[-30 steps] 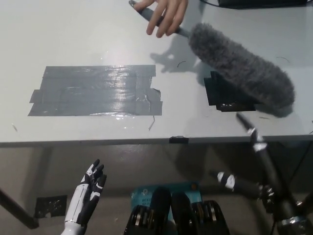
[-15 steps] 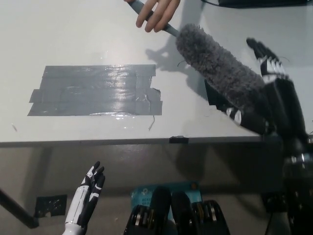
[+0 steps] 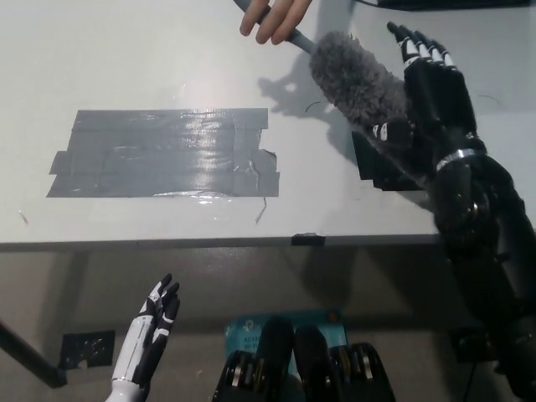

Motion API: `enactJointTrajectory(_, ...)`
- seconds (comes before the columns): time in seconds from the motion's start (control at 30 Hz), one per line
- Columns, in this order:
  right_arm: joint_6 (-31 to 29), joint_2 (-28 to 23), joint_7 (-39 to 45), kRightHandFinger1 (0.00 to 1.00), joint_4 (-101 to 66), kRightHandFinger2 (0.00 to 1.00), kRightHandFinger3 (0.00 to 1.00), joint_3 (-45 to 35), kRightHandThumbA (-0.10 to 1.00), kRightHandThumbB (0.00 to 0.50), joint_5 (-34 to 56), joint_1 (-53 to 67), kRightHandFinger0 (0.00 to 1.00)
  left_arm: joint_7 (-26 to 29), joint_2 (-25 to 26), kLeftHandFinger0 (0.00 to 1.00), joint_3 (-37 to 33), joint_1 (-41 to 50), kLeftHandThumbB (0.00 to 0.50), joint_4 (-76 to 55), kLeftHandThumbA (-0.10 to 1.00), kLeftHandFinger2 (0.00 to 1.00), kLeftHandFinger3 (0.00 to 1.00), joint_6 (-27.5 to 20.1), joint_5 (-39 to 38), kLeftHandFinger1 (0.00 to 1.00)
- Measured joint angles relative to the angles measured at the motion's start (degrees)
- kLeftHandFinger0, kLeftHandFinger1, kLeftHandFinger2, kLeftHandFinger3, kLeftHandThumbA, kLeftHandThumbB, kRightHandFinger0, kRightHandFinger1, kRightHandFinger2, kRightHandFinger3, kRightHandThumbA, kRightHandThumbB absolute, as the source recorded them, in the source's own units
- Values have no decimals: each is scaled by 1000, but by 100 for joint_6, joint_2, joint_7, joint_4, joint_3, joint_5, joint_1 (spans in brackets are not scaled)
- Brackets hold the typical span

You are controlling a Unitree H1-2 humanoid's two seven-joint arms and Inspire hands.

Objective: A person hands a grey duster to the robot and the robot grabs it with its right hand and places it on the black marked spot infron tof it on the desk

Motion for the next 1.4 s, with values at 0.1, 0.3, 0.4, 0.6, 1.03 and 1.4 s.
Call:
enactJointTrajectory(0.1,87,10,-1,1000,498,1000,1000,102,1000,500,19,-213,1000,0,-2,1000,-4,-40,145,-3,894,1000,1000,0,0,1000)
enactJointTrajectory(0.3,122,27,15,1000,1030,1000,1000,208,1000,500,111,-436,1000,1,-1,1000,-9,-78,143,-12,895,1000,1000,0,1,1000)
enactJointTrajectory(0.4,130,31,28,1000,1342,1000,1000,315,870,428,177,-528,1000,1,-1,1000,-15,-82,144,-16,896,1000,1000,0,3,1000)
enactJointTrajectory(0.6,222,92,-467,4,2226,176,472,384,-99,241,150,-704,2,0,-1,1000,-36,-80,127,-16,908,1000,1000,2,3,1000)
enactJointTrajectory(1.03,52,42,-1667,490,2579,1000,911,388,-100,158,134,-703,0,0,4,1000,-50,-98,119,4,916,1000,1000,2,5,1000)
enactJointTrajectory(1.4,-348,-541,-2479,578,2494,954,860,753,-100,217,-8,-1053,72,1,46,1000,-83,-135,125,4,896,1000,1000,-1,60,1000)
